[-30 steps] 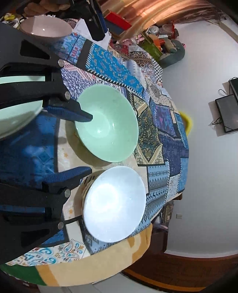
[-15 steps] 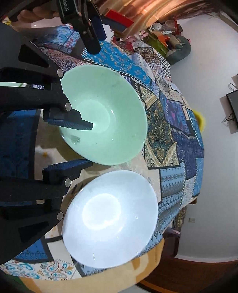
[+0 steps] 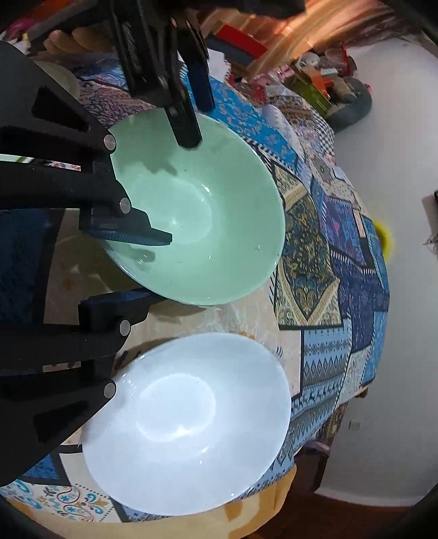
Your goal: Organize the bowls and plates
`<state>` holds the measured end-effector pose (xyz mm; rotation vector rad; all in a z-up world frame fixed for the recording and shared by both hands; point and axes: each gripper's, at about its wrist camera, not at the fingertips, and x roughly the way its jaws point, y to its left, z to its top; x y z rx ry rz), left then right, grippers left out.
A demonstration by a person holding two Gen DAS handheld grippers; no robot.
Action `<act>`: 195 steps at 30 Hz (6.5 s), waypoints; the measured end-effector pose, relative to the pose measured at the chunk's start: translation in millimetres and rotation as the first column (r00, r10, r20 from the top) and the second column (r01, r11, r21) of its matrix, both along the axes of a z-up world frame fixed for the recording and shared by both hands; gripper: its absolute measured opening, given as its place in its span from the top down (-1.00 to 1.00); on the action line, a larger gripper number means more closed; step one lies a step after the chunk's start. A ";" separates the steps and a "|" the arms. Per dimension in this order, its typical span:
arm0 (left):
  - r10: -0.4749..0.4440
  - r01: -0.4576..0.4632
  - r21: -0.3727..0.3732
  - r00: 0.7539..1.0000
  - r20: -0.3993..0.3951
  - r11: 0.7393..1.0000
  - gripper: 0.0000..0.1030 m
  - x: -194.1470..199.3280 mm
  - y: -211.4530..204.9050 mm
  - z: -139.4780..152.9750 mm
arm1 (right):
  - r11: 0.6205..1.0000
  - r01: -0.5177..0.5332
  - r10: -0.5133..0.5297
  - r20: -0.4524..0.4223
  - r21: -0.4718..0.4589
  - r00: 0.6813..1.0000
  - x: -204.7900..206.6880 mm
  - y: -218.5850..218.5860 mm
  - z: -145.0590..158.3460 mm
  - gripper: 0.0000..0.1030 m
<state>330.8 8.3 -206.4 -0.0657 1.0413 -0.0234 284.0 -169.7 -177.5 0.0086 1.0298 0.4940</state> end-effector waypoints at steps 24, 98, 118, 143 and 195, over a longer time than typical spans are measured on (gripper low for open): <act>-0.036 0.035 -0.010 0.999 -0.032 0.999 0.68 -15.0 -15.1 -4.7 | 0.999 -0.046 0.046 0.046 -0.019 0.998 -21.1 4.8 24.1 0.58; 0.270 -0.260 -0.103 0.958 0.092 0.960 0.68 -280.1 147.5 28.1 | 0.942 -0.326 0.322 0.056 0.085 0.945 -177.1 159.4 31.2 0.58; 0.286 -0.282 -0.062 0.955 0.079 0.957 0.68 -271.5 159.8 4.6 | 0.946 -0.304 0.305 0.006 0.112 0.952 -178.8 163.0 19.7 0.51; 0.227 -0.228 0.073 0.973 0.032 0.971 0.17 -263.3 133.1 23.5 | 0.969 -0.242 0.234 0.133 0.048 0.963 -179.2 111.8 41.6 0.17; -0.096 0.083 0.110 0.989 0.116 0.990 -0.68 -70.1 -74.3 57.3 | 0.966 0.257 -0.257 0.021 -0.020 0.966 33.4 -135.7 4.5 0.46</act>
